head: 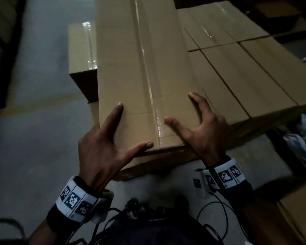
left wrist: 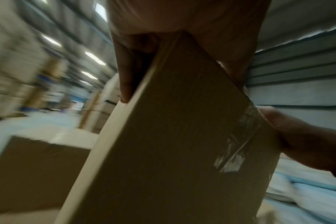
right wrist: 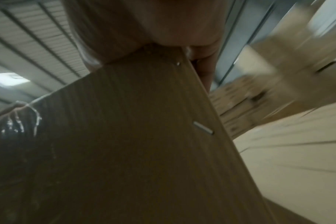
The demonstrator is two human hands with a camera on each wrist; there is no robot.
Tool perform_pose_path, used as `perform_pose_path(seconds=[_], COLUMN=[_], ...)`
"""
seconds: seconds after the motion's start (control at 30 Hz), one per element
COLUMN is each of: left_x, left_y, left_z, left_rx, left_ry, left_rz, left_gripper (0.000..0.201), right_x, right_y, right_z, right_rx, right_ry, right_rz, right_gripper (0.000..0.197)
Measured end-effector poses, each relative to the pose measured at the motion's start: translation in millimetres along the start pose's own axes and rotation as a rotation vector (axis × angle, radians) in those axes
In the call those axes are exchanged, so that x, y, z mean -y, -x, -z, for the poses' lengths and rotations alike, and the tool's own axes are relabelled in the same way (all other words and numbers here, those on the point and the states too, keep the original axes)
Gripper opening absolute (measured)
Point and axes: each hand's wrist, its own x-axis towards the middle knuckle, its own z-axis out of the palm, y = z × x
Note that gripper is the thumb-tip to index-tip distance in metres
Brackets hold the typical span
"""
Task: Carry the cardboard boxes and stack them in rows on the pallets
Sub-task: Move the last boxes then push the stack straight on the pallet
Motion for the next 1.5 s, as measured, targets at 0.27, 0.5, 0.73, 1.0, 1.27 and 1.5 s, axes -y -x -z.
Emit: perform_pose_path(seconds=[0.27, 0.5, 0.73, 1.0, 1.27, 1.5], left_x=[-24, -17, 25, 52, 74, 91], left_y=[25, 22, 6, -23, -16, -2], left_z=[-61, -93, -129, -168, -194, -207], left_rx=[-0.068, -0.031, 0.037, 0.143, 0.258, 0.369], left_ry=[-0.001, 0.027, 0.083, 0.039, -0.01, 0.123], left_rz=[0.263, 0.298, 0.258, 0.233, 0.24, 0.276], left_gripper=[0.121, 0.123, 0.123, 0.124, 0.126, 0.126], right_x=[-55, -89, -112, -139, -163, -173], right_y=[-43, -52, -59, -75, -70, -58], right_z=[-4, -22, -54, -83, -114, -114], right_rx=[0.167, 0.183, 0.19, 0.151, 0.294, 0.443], right_ry=[0.111, 0.13, 0.2, 0.224, 0.367, 0.483], right_rz=[0.15, 0.144, 0.132, 0.075, 0.08, 0.144], right_gripper=[0.096, 0.095, 0.096, 0.091, 0.088, 0.085])
